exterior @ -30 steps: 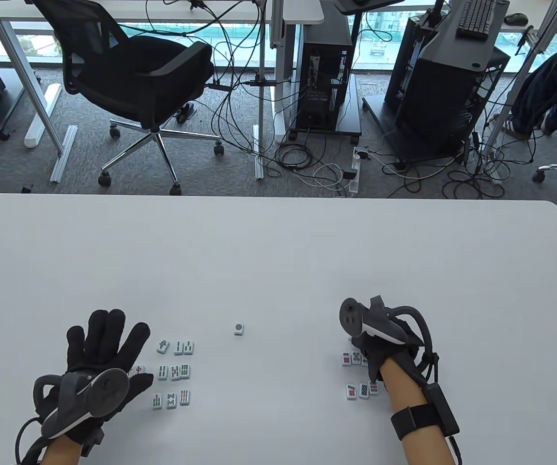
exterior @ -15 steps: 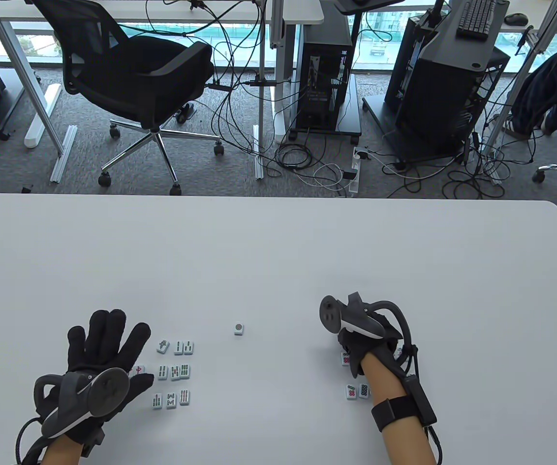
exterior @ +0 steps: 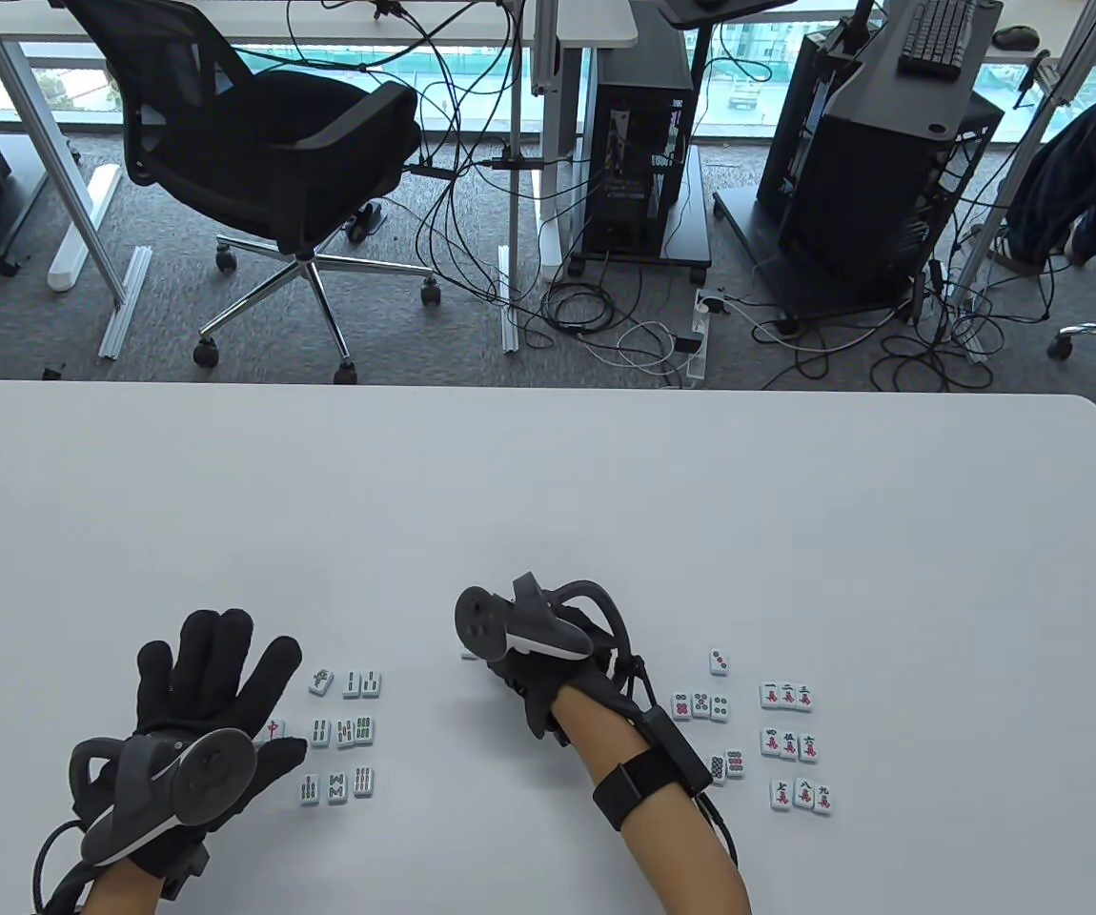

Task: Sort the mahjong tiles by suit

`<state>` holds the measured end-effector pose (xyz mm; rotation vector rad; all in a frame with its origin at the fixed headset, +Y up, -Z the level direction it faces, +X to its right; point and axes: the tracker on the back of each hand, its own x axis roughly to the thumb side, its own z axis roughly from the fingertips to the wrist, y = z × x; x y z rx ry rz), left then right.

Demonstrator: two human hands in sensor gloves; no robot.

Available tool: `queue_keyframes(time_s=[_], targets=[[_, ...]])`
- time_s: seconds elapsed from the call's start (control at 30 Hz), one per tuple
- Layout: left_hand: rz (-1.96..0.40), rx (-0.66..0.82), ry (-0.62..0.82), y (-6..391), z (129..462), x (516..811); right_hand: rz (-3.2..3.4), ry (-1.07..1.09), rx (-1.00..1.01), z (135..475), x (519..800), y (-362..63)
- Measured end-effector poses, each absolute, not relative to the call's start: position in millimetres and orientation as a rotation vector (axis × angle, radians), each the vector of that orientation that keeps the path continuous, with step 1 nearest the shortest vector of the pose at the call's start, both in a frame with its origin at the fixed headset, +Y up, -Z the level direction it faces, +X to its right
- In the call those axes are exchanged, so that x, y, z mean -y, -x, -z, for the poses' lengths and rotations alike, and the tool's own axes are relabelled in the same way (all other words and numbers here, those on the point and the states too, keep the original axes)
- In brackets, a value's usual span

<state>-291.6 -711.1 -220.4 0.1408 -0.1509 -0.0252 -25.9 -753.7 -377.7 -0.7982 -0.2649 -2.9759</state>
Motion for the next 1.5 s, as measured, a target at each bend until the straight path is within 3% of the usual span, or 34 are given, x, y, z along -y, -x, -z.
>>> queue_keyframes(time_s=[0.47, 0.7, 0.8, 1.13, 1.23, 1.5], targets=[[0.024, 0.152, -0.145, 291.0, 218.9, 709.6, 2.927, 0.844, 0.250, 372.3, 754.8, 26.3], [0.025, 0.149, -0.136, 290.9, 219.1, 709.9, 2.925, 0.730, 0.129, 371.9, 726.6, -30.4], [0.029, 0.148, -0.130, 290.3, 219.1, 709.7, 2.921, 0.588, 0.132, 372.3, 716.8, -77.0], [0.042, 0.140, -0.121, 289.5, 218.9, 708.9, 2.968, 0.331, 0.246, 364.4, 726.6, -174.5], [0.045, 0.138, -0.115, 289.3, 219.2, 709.3, 2.994, 0.291, 0.334, 362.3, 735.3, -185.4], [0.056, 0.134, -0.106, 288.4, 219.4, 709.1, 2.936, 0.269, 0.341, 368.3, 755.2, -190.2]])
